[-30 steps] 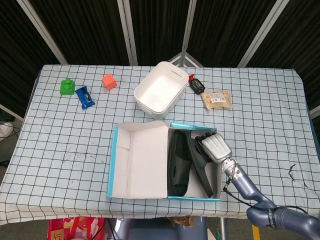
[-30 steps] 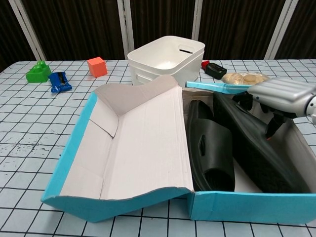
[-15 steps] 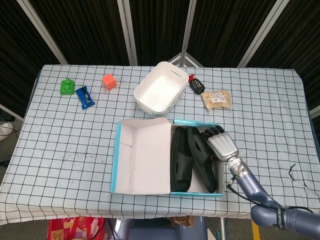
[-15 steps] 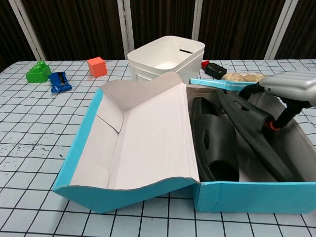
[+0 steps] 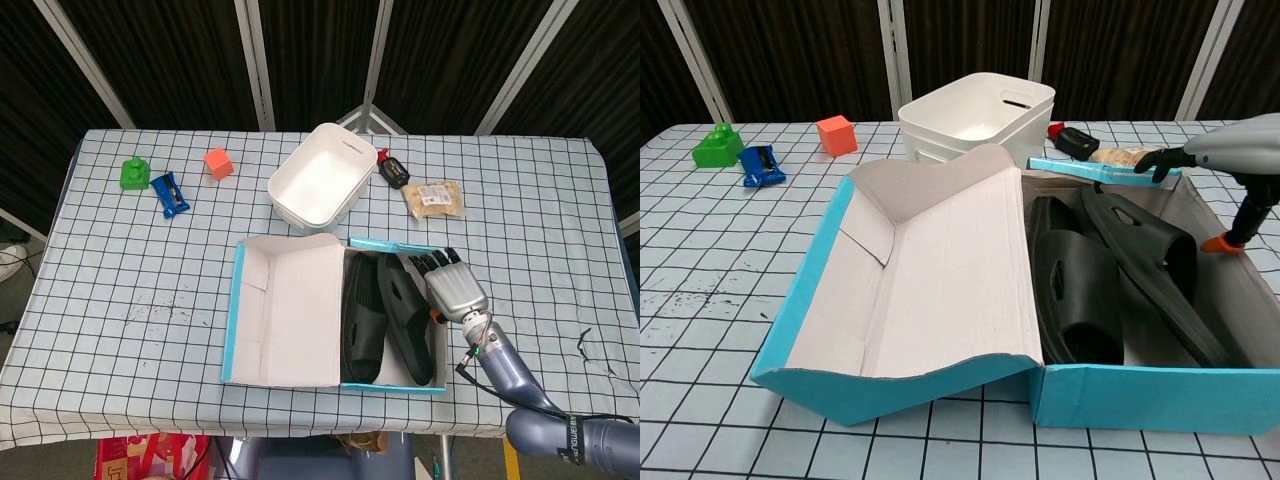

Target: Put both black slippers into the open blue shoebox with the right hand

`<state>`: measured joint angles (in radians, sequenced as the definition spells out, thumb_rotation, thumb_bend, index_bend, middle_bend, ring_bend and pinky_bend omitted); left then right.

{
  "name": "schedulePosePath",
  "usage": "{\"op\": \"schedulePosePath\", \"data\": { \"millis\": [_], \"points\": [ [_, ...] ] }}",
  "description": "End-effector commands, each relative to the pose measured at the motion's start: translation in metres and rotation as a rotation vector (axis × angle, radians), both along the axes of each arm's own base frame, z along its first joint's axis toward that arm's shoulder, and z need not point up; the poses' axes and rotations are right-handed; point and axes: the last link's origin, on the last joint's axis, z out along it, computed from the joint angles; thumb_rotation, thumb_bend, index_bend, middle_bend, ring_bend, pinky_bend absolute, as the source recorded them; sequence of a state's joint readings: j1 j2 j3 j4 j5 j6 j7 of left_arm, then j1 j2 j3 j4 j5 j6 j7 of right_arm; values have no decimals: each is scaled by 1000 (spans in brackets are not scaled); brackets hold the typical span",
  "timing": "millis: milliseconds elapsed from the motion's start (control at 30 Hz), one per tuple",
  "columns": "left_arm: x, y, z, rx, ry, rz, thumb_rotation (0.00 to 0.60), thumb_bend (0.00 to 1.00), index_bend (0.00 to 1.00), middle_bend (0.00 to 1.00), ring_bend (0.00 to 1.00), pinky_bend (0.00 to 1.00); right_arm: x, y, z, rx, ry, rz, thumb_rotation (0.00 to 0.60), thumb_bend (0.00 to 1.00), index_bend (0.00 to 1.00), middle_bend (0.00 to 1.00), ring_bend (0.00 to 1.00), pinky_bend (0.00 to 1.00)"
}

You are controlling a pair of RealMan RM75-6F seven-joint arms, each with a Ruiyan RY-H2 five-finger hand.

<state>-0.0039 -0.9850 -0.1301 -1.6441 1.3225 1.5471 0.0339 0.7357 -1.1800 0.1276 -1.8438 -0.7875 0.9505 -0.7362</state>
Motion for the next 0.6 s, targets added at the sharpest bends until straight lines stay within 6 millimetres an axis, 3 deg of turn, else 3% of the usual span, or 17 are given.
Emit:
{"op": "schedulePosePath", "data": {
  "millis": [33, 200, 333, 400, 500, 600],
  "points": [
    [-1, 0, 1, 1, -4, 2, 600, 370, 32, 0, 0, 30, 9, 2, 14, -19, 18, 4, 600, 273, 80, 156, 102, 86],
    [-1, 0, 2, -3, -11, -1, 600, 370, 32, 0, 0, 30, 24, 14, 35, -20, -11, -22, 600, 273, 81, 156, 110, 79],
    [-1, -1, 4, -3, -21, -7, 600, 370, 32, 0, 0, 30, 41, 28, 59, -63, -178, -41, 600, 272, 229, 334, 329, 169],
    [0, -2, 5, -2, -28, -12, 600, 370, 32, 0, 0, 30, 45, 36, 71, -123, -311, -40, 600, 272, 256, 361, 358, 197],
    [1, -5, 7, 0, -37, -25, 600, 370, 32, 0, 0, 30, 38, 52, 89, -207, -493, -21, 600, 272, 263, 362, 357, 204],
    [2, -7, 9, 6, -45, -35, 600, 369, 32, 0, 0, 30, 18, 69, 106, -279, -520, 7, 600, 272, 274, 362, 353, 204]
  ]
}}
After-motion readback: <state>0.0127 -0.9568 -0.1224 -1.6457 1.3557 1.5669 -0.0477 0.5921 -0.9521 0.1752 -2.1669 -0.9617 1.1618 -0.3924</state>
